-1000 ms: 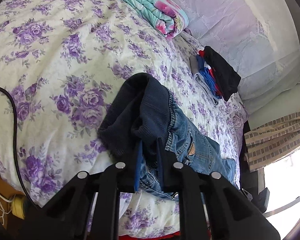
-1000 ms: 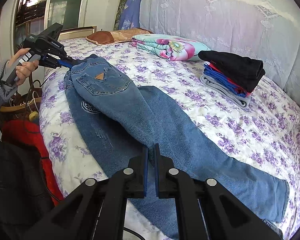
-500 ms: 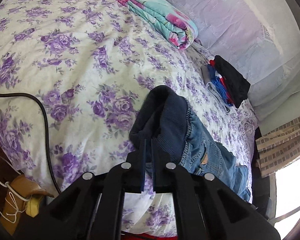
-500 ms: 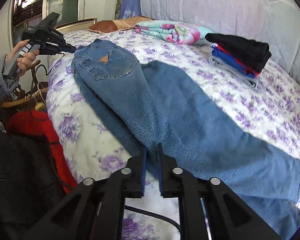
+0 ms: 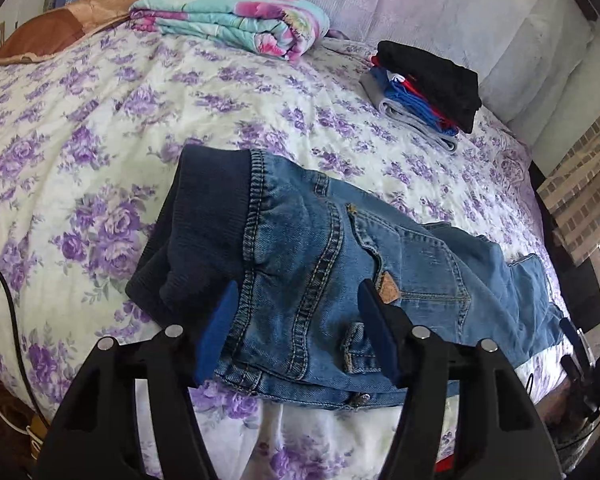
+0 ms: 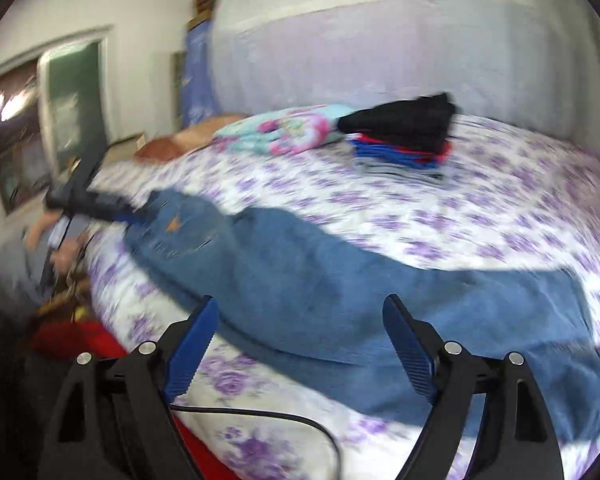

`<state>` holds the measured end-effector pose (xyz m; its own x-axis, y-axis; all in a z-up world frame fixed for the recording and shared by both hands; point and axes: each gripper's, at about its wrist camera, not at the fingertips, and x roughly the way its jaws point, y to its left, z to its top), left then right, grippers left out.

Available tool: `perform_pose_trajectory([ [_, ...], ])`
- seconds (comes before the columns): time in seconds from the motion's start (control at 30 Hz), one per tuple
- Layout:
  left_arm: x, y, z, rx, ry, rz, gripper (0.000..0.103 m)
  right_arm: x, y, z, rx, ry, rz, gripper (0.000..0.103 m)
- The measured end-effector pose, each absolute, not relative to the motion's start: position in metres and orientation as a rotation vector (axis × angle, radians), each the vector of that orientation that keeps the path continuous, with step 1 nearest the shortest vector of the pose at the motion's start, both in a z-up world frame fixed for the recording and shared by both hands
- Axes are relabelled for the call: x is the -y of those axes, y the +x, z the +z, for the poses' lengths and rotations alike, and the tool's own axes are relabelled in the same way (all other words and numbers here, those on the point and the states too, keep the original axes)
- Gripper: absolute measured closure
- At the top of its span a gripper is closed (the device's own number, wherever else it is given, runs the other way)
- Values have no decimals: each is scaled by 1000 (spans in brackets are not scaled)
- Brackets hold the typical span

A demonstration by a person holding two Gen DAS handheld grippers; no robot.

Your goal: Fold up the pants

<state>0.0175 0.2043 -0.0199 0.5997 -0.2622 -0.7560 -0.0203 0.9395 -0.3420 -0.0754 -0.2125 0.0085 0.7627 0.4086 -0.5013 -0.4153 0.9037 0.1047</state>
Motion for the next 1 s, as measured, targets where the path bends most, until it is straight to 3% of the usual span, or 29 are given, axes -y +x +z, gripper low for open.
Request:
perform_pose_trajectory([
  [0.07,-200,10,-11,-884,-331,-136,41,250,-73,9,-561,135,339,18],
  [0.27,-183,4,4,-823,-345,-248,14,350,-62,-13,-624,596,96,17],
  [0.33,-174,10,-1,-833,-340,-249,14,365,-57,-17,-615,711,105,11],
  [0.5,-164,22,-15,-874,-341,-240,9,399,-42,-20,-557,981,128,10],
  [0.67,-151,27,-24,-876,-239,-222,5,425,-25,-44,-653,1160,63,10],
  [0.83,-135,29,-32,-870,-112,-173,5,425,-7,-33,-623,1133,67,15],
  [1.0,-131,25,-35,-850,-53,-165,5,415,4,-41,-759,1060,22,22],
])
